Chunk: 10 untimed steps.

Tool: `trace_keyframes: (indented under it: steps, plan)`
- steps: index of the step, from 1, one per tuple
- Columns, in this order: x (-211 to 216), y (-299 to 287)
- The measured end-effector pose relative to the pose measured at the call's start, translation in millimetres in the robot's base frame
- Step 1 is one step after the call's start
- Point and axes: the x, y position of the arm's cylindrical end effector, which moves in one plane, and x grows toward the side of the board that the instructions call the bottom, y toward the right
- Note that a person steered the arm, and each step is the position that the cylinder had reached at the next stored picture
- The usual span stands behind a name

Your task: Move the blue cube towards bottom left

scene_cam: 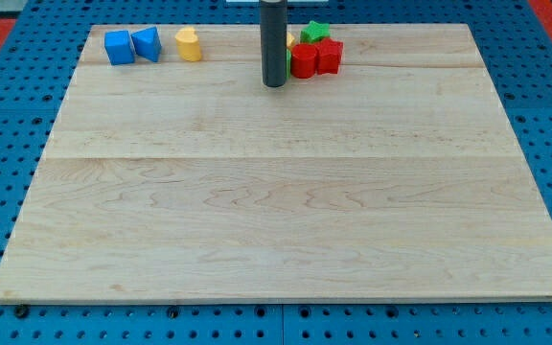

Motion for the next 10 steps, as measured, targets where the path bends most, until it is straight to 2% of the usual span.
trace_keyframes:
  steps: [3,4,5,7,8,9,10]
  plan:
    - [-9.1,-6.5]
    - [8.7,-47.2]
    - [-8.2,-38.0]
    - [-88.3,-47.0]
    - [-119.8,-91.5]
    - [-120.3,-129.3]
    - [-114.6,-196.2]
